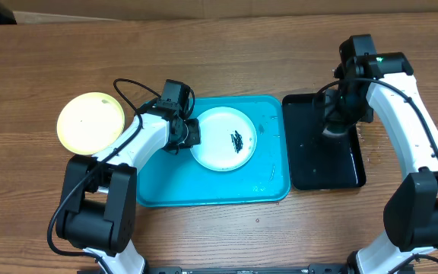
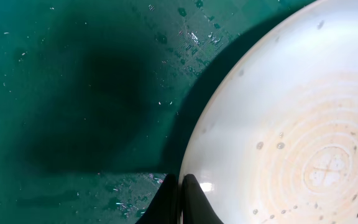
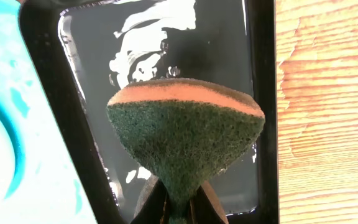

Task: Clean dirty plates on tray and stack at the side
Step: 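Lower the right gripper into the black tray and grasp the green sponge, then move the sponge over the white plate and scrub it with the right gripper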

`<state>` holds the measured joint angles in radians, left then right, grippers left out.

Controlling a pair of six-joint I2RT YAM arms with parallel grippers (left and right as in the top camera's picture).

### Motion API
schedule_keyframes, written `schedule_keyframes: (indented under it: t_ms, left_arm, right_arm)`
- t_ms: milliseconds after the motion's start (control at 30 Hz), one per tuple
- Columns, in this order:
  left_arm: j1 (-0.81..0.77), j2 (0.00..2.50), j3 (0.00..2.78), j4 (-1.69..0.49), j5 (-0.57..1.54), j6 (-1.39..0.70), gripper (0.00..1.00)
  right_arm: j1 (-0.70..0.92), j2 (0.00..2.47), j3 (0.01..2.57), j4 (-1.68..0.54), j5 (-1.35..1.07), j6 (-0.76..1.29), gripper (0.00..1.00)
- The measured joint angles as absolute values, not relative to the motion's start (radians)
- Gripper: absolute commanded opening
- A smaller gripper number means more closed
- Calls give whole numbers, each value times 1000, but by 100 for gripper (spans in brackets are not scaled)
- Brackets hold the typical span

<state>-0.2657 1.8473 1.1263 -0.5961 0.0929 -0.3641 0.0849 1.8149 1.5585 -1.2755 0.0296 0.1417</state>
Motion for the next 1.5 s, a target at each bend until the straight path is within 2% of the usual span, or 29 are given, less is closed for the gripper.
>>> schedule_keyframes:
  t_ms: [300,500,700,900,1033,1200,1500]
  left_arm:
    - [-266,1847,1126,-596,93,-364,4]
    - [-262,1847,1126,-596,97,-364,4]
    - [-260,1847,1126,-596,104,-364,4]
    - [-260,1847,1126,-594,104,-364,4]
    - [-260,1847,1126,-593,104,-364,4]
    - [-260,1847,1125,-593,104,-364,4]
    - [-260,1847,1125,-593,104,-364,4]
  right_arm:
    - [85,1815,1409,-1154,29,154,4]
    - [85,1815,1393,-1150,29,152,4]
    - [85,1815,1525,-1232,-25,153,4]
    - [97,1815,1679,-1222,-234,153,4]
    - [167,1815,1689,-1181,-345,153,4]
    - [310,1815,1689,-1131,-369,156,4]
    - [575,1823,1677,-1058,-133,250,4]
